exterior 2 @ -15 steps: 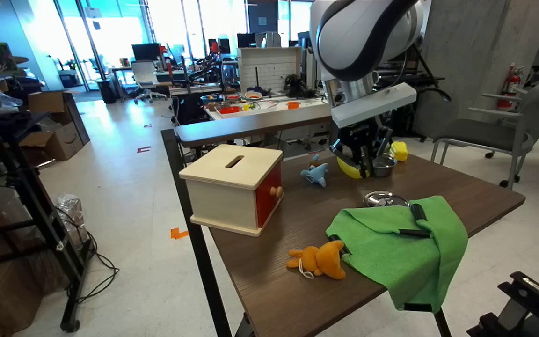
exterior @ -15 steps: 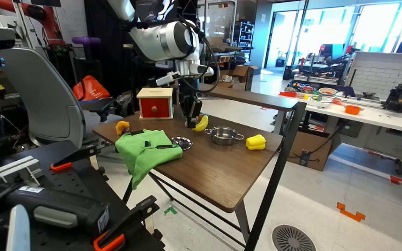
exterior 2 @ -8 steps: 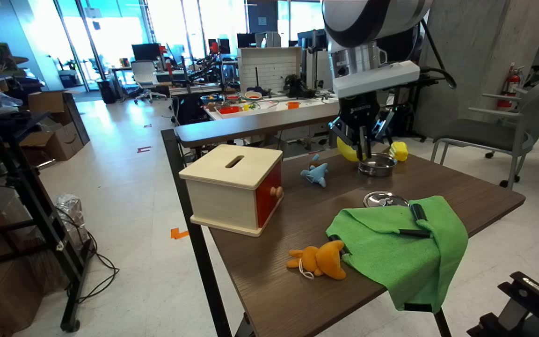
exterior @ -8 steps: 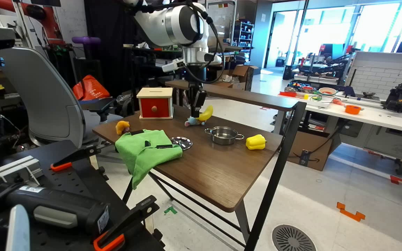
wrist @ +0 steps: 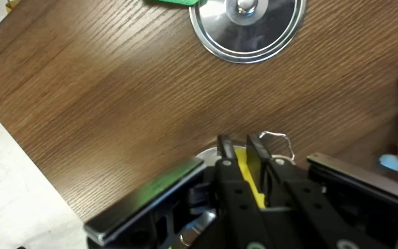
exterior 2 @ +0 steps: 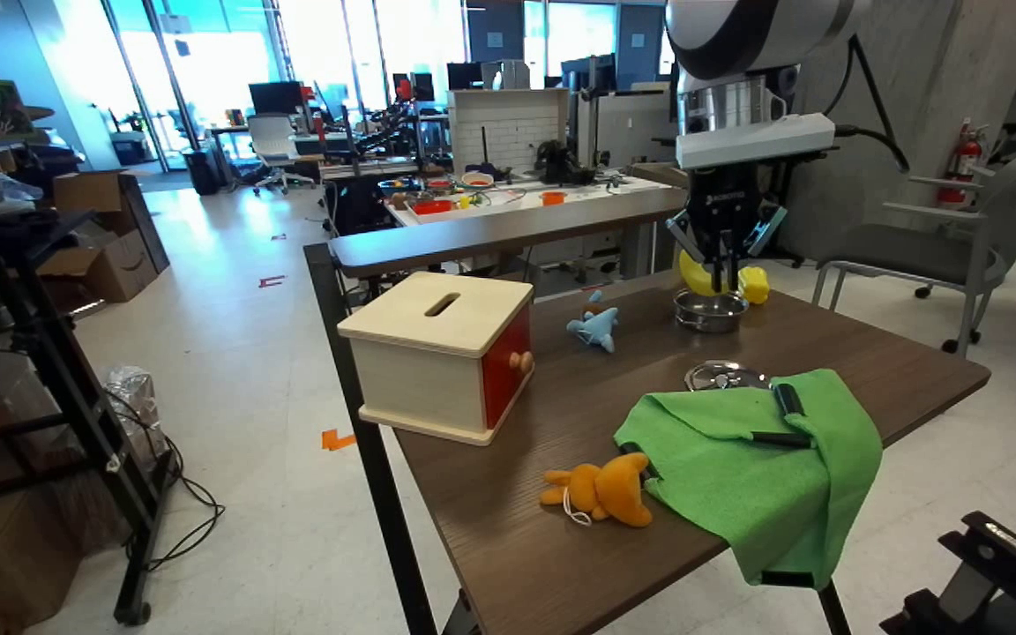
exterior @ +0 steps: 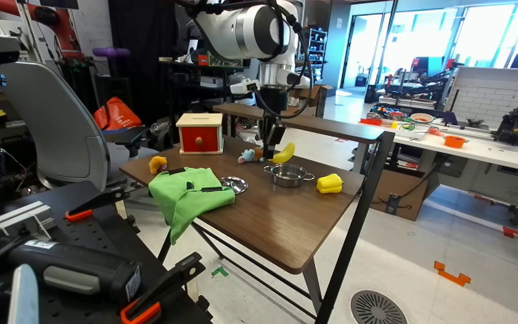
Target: Put the banana in the pot
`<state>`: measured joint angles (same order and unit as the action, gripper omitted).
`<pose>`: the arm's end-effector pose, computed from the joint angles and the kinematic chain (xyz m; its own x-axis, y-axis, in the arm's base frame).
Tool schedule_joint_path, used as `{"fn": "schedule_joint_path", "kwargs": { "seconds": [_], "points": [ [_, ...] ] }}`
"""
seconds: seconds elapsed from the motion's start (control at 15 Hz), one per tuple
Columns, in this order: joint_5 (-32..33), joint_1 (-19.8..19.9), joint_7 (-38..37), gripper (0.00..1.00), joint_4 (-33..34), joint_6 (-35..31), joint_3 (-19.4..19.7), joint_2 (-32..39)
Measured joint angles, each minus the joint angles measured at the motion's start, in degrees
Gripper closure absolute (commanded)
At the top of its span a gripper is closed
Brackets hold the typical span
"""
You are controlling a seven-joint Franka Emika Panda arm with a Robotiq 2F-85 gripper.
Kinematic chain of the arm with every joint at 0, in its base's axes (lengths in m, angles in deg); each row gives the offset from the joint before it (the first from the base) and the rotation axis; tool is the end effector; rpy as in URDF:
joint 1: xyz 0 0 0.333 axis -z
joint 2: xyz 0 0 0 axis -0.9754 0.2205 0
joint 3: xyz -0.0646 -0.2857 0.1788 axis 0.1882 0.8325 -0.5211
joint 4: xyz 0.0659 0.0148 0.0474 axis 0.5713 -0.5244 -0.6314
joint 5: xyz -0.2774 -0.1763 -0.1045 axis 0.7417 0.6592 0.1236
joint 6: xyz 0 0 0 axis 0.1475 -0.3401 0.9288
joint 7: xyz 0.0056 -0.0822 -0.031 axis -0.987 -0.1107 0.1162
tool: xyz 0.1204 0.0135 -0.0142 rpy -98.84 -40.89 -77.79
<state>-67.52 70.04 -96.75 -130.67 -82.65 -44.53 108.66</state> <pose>0.6935 0.0538 0.2082 0.8797 -0.4694 -0.0769 -0.4532 -0.8762 0.1640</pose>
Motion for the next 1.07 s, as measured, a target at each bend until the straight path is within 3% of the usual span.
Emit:
{"fn": "schedule_joint_path", "kwargs": {
  "seconds": [0.4, 0.47, 0.53, 1.07],
  "points": [
    [-0.9, 0.6, -0.4, 0.96, 0.3, 0.2, 0.7, 1.8],
    [-0.9, 0.6, -0.5, 0.60, 0.6, 0.2, 0.8, 2.2],
    [-0.9, 0.6, -0.8, 0.59, 0.9, 0.4, 0.9, 2.7],
    [-1.8, 0.8, -2.1, 0.01, 4.3, 4.4, 1.1, 4.8]
  ]
}}
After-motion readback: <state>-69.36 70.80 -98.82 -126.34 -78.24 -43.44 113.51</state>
